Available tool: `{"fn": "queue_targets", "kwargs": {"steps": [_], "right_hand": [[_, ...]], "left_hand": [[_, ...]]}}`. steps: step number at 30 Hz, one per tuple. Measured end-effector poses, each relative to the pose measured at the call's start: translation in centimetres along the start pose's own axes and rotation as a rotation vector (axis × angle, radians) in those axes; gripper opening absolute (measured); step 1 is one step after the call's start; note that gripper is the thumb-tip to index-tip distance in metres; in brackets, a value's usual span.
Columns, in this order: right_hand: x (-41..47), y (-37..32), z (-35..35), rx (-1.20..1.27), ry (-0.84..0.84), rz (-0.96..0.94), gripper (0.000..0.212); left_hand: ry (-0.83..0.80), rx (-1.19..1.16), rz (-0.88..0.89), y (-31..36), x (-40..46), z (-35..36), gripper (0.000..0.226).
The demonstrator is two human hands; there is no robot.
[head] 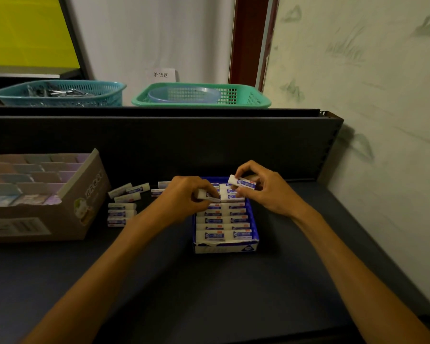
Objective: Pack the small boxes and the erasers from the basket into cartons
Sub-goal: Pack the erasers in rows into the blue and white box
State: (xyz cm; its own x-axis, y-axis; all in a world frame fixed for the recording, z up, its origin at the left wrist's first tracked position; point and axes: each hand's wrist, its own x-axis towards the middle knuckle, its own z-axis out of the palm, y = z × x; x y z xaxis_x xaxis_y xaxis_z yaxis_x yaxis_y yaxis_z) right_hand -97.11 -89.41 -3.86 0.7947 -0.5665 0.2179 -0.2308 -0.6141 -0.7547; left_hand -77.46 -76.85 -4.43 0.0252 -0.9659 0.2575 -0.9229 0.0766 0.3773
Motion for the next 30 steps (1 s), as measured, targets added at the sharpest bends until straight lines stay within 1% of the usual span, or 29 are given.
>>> {"fn": "queue_targets", "kwargs": {"steps": [2,4,7,11,16,25,30], "right_hand": [[0.1,-0.1,0.0,-0.047,-0.021,0.029,0.034],[0.3,-0.1,0.1,-0.103,-0.041,0.036,0.032],[0.5,0.0,0.3,-0.241,-0.062,-0.003,0.028],[0.8,0.4,0.5,-0.382,-0.067,-0.022,0.029],[0.6,0.6,0.7,-0.404,-0.117,0.024,0.030],[0.8,0.2,1.1,-0.544,-0.165,0.029,0.034],[0.8,0.0,1.1,-0.594,-0.179,0.019,0.034]], "left_hand": [[0.003,-0.019,-0.019,0.0,0.0,-0.1,0.039],[0.001,-0.007,-0.033,0.1,-0.1,-0.1,0.045],[-0.020,0.048,-0.052,0.1,0.0,0.0,0.041],[-0.045,0.079,-0.085,-0.1,0.3,0.4,0.037],[-0.043,0.196,-0.042,-0.1,0.4,0.5,0.034],[-0.116,0.156,-0.056,0.2,0.7,1.1,0.033],[-0.124,0.228,-0.043,0.0,0.7,1.1,0.036]]}}
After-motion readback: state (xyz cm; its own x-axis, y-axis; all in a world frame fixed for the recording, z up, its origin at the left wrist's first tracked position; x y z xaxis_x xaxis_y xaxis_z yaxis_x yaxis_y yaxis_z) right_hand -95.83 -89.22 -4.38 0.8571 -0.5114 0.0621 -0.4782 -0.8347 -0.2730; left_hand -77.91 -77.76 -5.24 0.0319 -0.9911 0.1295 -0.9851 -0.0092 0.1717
